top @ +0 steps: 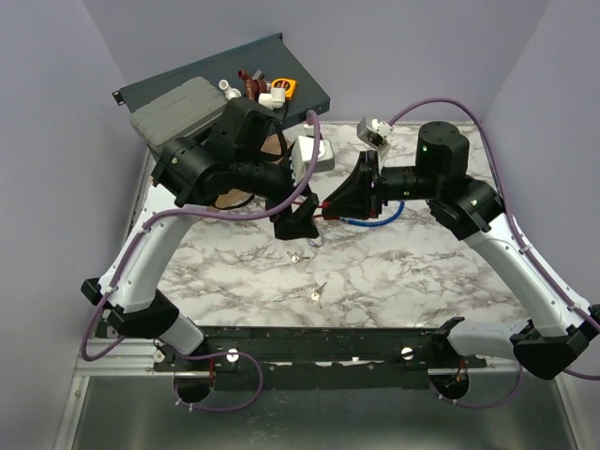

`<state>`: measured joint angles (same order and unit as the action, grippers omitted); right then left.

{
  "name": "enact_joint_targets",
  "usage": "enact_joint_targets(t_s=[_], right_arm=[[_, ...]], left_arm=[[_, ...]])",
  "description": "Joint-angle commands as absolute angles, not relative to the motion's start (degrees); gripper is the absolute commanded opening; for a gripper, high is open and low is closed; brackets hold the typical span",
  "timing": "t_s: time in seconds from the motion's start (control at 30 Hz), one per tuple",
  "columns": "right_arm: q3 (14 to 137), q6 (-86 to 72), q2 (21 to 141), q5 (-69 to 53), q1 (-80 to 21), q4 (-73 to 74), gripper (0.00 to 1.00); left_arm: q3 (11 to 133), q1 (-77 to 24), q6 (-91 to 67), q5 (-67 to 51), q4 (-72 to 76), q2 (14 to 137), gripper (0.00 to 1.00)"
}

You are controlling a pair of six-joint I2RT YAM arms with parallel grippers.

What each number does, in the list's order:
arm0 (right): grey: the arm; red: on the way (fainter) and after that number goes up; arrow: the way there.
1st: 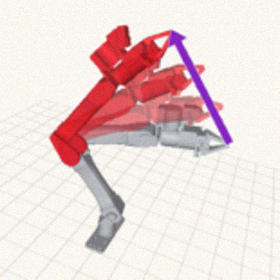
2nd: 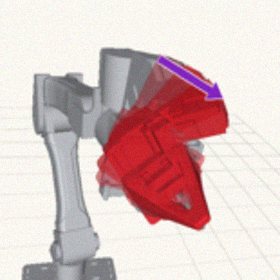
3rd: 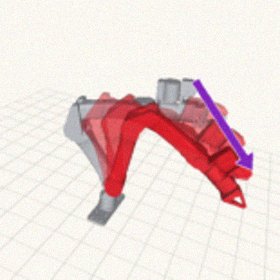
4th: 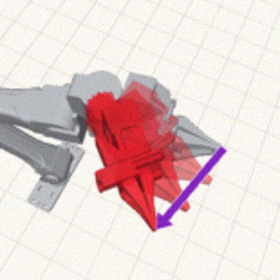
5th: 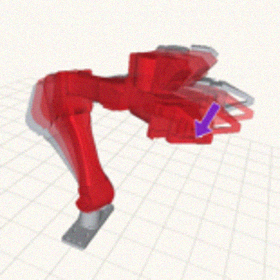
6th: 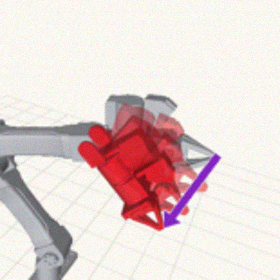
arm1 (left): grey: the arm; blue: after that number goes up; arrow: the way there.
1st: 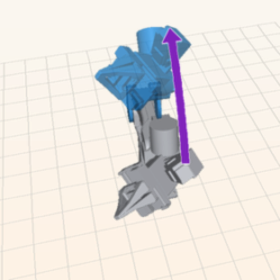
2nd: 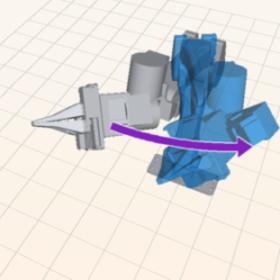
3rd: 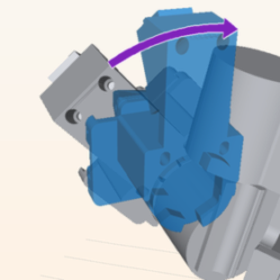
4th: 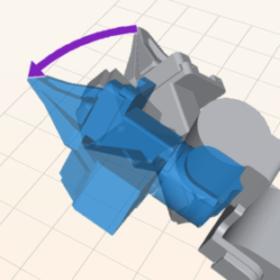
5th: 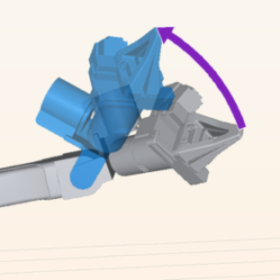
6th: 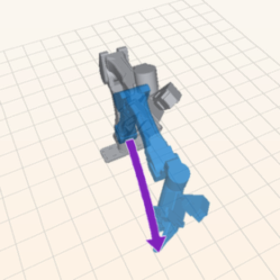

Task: Unlock with the key
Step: Unlock the lock.

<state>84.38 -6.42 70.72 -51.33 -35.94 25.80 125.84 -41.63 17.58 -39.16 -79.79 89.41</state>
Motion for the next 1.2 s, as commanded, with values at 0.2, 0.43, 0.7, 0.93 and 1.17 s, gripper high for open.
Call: enact_joint_targets(t_s=[0.2, 0.43, 0.7, 0.93, 1.17], right_arm=[[84.57, -14.65, 71.78, -45.58, -36.21, 20.01, 0.01], [83.2, -22.68, 73.09, -47.12, -36.21, 13.12, 0.01], [80.66, -26.32, 71.31, -47.24, -36.16, 9.39, 0.01], [80.37, -25.78, 70.05, -46.41, -36.26, 9.49, 0.01], [80.51, -26.8, 69.85, -46.99, -36.21, 8.68, 0.01]], left_arm=[[98.76, -50.57, 42.19, -11.64, -50.52, 63.33, 0.98], [80.68, -62.43, 59.53, 0.65, -34.28, 53.92, 0.97], [77.23, -63.09, 59.71, 0.96, -29.41, 54.42, 0.33], [80.42, -63.53, 55.91, 0.02, -34.44, 55.58, 0.29], [80.5, -63.54, 55.55, 0.76, -37.13, 56.47, 0.26]])
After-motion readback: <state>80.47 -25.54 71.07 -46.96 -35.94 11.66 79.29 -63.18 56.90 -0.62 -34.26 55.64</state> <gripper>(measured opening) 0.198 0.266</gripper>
